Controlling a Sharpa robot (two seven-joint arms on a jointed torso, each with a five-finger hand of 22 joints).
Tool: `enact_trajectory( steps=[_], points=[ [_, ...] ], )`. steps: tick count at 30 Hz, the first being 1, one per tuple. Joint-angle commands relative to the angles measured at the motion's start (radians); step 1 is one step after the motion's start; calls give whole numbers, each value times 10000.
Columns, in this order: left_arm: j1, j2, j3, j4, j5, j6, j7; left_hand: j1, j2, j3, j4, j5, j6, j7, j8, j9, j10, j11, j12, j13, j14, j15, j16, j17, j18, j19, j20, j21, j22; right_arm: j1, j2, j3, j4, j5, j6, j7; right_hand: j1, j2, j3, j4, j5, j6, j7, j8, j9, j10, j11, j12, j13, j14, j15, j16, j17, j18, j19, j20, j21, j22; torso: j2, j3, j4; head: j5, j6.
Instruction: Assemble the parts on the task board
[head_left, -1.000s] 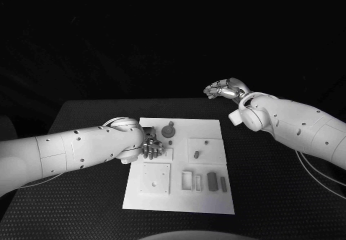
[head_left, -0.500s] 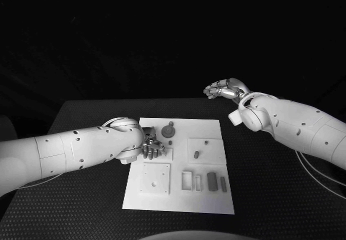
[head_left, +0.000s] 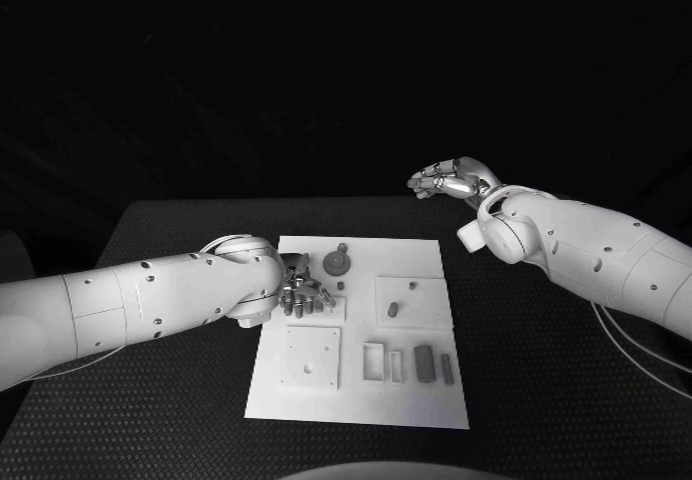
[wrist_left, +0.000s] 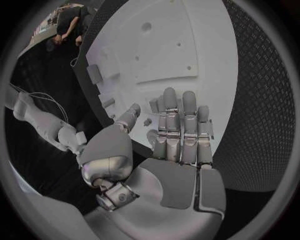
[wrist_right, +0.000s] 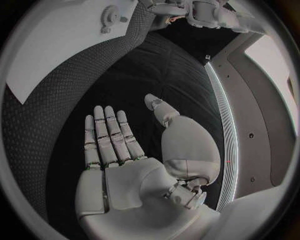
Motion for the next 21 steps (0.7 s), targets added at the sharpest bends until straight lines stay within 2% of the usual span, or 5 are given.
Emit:
enact_trajectory(
  steps=[1,9,17,19,21],
  points=[
    [36,-54,63,91,6,-265,182,-107,-84,-156,-2,-42,-58,1,-46,21,-70,15,64,15,-70,-23,56,-3,-77,-3,-230,-67,8,-8,-5,5,13,-64,97,87,27,-42,-22,-59,54,-48,246,63,-11,58,24,-56,12,-61,33,-41,-17,-165,-74,33,-47,14,-5,6,1,5,23],
    [179,-212,415,243,66,-354,298,-282,-142,-357,5,-40,-113,3,-72,39,-120,7,53,15,-108,-35,59,-5,-77,-39,-281,-119,-23,-18,-28,5,-13,-64,100,85,7,-50,-35,-54,65,-50,250,66,-16,66,22,-73,12,-71,37,-48,-24,-173,-84,32,-58,29,-2,12,-3,19,58],
    [739,-325,508,-44,211,215,384,-168,-93,-436,-153,-41,-212,47,-126,41,-216,40,22,6,-189,-5,31,-21,-77,-95,-262,-136,-16,-18,-33,5,-23,-64,94,89,-4,-54,-41,-52,74,-51,251,68,-18,70,20,-81,12,-76,38,-51,-27,-176,-87,32,-63,37,0,12,0,21,187],
    [878,-276,580,-471,307,-74,497,172,170,-340,-371,-42,-910,349,-470,-50,-494,163,-97,-41,-425,104,-118,-95,-77,-256,-188,-217,-30,-19,-36,5,-33,-64,83,88,-8,-55,-44,-50,77,-50,251,69,-19,71,19,-85,12,-77,39,-52,-28,-177,-88,32,-65,40,0,14,5,30,253],
    [896,-145,764,-906,373,-310,661,319,419,-317,-453,-29,-1138,464,-555,-42,-700,261,-178,-74,-600,211,-235,-158,-77,-330,-108,-260,-40,-19,-41,5,-44,-64,80,89,-10,-54,-45,-49,79,-50,251,70,-19,73,20,-86,12,-78,39,-52,-28,-177,-89,31,-66,43,-1,17,6,32,263]
  ],
)
